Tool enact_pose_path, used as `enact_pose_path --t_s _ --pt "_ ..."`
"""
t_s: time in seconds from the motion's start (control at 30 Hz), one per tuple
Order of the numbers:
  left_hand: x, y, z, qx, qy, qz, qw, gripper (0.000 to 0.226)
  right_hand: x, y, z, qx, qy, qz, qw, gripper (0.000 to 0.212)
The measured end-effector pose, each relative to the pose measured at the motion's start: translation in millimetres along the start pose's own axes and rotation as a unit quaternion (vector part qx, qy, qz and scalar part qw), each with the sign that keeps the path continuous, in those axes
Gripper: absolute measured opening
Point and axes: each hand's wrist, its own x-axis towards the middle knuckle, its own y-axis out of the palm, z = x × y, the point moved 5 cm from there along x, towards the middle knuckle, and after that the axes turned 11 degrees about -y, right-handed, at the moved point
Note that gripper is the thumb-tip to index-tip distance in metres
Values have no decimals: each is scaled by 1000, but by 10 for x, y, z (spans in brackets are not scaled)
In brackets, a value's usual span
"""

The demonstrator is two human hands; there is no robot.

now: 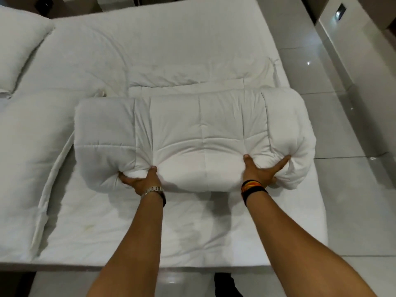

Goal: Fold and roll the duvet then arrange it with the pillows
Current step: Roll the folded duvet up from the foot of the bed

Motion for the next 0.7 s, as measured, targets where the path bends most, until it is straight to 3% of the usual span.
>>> enact_pose_path --t_s 0.1,0.3,0.47,0.6,0.7 --pt "-316 -310 -63 -6 21 26 999 109 -182 -256 168 3 -25 16 1000 123" --pt "-1069 -1389 96 92 -34 57 994 105 -969 -1320 272 -26 -41 41 998 118" --pt "-1466 -2240 168 110 14 78 991 95 -1571 -2076 514 -44 -79 27 996 107" --pt "-1540 -2152 -343 66 127 138 980 87 -1503 -1861 1115 -56 -186 121 974 97" --pt "-1552 -1779 -641 136 295 257 910 68 -1269 -1471 1471 -218 -292 208 908 81"
